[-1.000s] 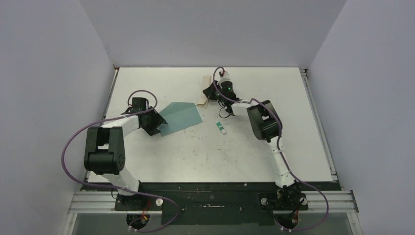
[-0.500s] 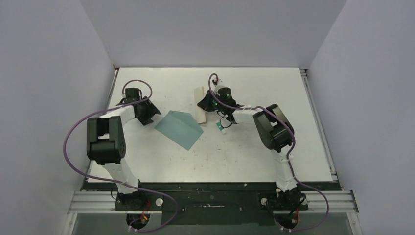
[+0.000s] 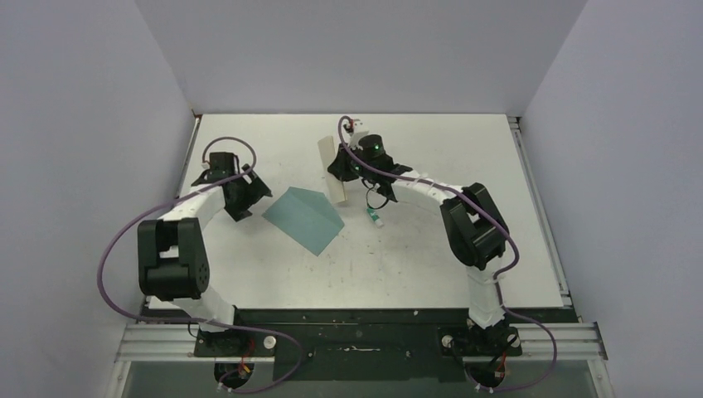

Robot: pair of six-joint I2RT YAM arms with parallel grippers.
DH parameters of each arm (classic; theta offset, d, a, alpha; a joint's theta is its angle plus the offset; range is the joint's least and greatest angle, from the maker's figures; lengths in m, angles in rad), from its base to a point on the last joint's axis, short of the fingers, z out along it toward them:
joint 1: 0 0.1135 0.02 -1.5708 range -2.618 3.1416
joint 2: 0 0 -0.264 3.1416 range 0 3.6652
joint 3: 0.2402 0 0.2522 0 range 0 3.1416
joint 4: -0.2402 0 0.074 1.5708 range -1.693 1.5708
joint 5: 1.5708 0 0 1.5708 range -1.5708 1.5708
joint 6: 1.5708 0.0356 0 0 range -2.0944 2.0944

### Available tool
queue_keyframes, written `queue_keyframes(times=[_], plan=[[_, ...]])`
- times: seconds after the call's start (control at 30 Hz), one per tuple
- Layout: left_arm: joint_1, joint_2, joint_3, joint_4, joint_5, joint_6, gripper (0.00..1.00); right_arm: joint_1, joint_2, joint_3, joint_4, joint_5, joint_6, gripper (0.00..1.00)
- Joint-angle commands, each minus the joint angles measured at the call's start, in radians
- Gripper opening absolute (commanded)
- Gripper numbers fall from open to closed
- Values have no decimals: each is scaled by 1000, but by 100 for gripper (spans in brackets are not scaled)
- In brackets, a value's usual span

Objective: Place the letter into the envelope and seal it

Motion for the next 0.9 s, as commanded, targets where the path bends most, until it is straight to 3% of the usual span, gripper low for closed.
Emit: queue_keyframes(times=[0.0,0.13,0.3,0.47,0.6,0.77,0.87], plan=[[-60,-114,-151,-18,76,-93,79,19,26,80,-80,-153,-68,5],[-110,-122,-240,53,135,-162,78,38,79,124,-131,-213,-88,5],[-125,-52,-240,81,150,-168,72,45,134,138,-179,-158,-139,5],[-112,14,-178,107,181,-122,70,59,150,210,-340,-30,-221,5],[-103,84,-93,133,265,-60,69,80,120,176,-397,18,-184,5],[-98,130,-27,140,295,-32,69,123,75,106,-403,52,-139,5],[-91,111,-26,88,237,-28,71,119,47,79,-340,60,-99,5]])
